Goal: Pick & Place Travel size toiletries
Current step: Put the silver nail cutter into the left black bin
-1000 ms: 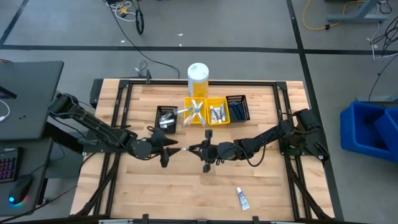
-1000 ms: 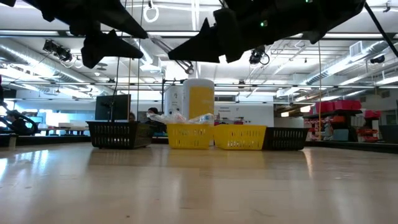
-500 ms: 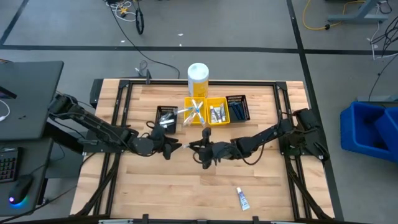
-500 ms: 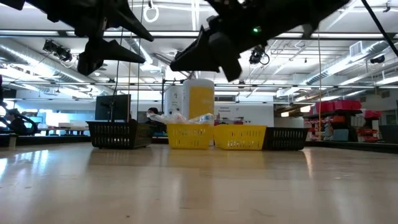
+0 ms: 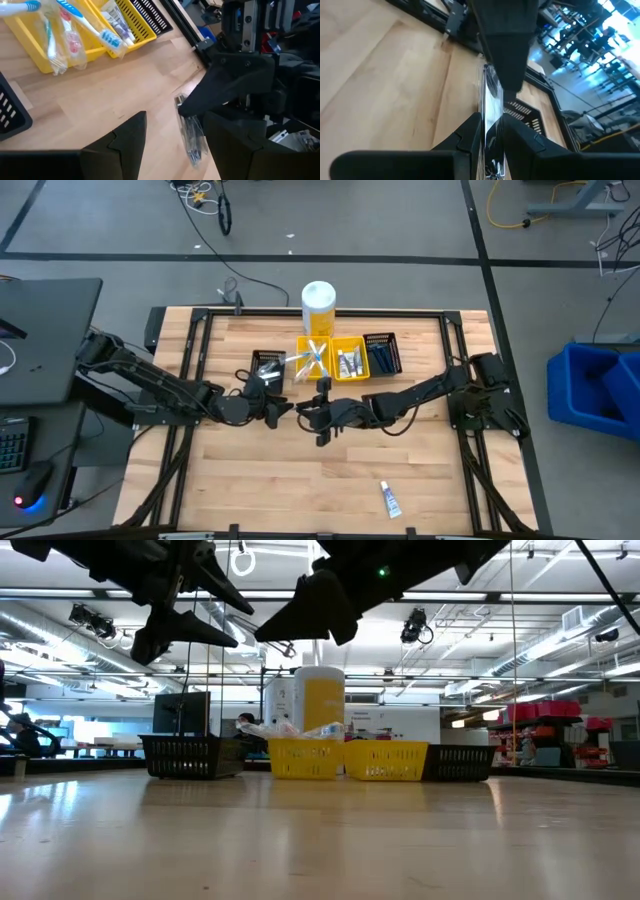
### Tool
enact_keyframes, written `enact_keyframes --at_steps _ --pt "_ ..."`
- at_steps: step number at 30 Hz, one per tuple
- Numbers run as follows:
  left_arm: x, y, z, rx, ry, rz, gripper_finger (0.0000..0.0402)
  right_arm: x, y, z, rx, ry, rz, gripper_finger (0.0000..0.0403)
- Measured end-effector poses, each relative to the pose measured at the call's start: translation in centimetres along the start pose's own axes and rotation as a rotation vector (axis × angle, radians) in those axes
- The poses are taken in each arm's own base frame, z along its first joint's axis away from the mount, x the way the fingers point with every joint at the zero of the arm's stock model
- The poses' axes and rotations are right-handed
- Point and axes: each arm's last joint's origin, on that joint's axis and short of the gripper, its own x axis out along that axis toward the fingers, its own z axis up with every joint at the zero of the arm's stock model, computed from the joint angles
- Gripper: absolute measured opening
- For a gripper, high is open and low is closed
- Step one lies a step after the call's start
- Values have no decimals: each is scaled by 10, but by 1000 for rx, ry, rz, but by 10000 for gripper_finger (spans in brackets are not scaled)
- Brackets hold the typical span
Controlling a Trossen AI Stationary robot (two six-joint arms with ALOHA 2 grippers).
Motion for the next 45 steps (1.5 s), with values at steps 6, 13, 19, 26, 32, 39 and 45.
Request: enact_keyframes --at_steps 6,13,19,26,32,39,45 --pt "3 2 3 -9 11 1 182 2 -5 -3 21 11 -14 78" --pt "5 3 6 -18 38 -8 114 3 -7 -3 11 4 -25 78" --pt "6 4 8 -20 31 -3 76 3 -7 -3 -7 6 -27 78" --pt "6 4 8 -10 30 -1 47 4 -8 -2 -73 -1 -30 85" --pt "6 5 8 10 8 16 43 4 -8 -2 -82 -5 -29 135" --pt "6 22 7 74 -32 195 46 1 -2 -2 48 22 -24 216" --pt "4 44 9 126 -70 406 47 -6 12 -7 118 127 -39 250"
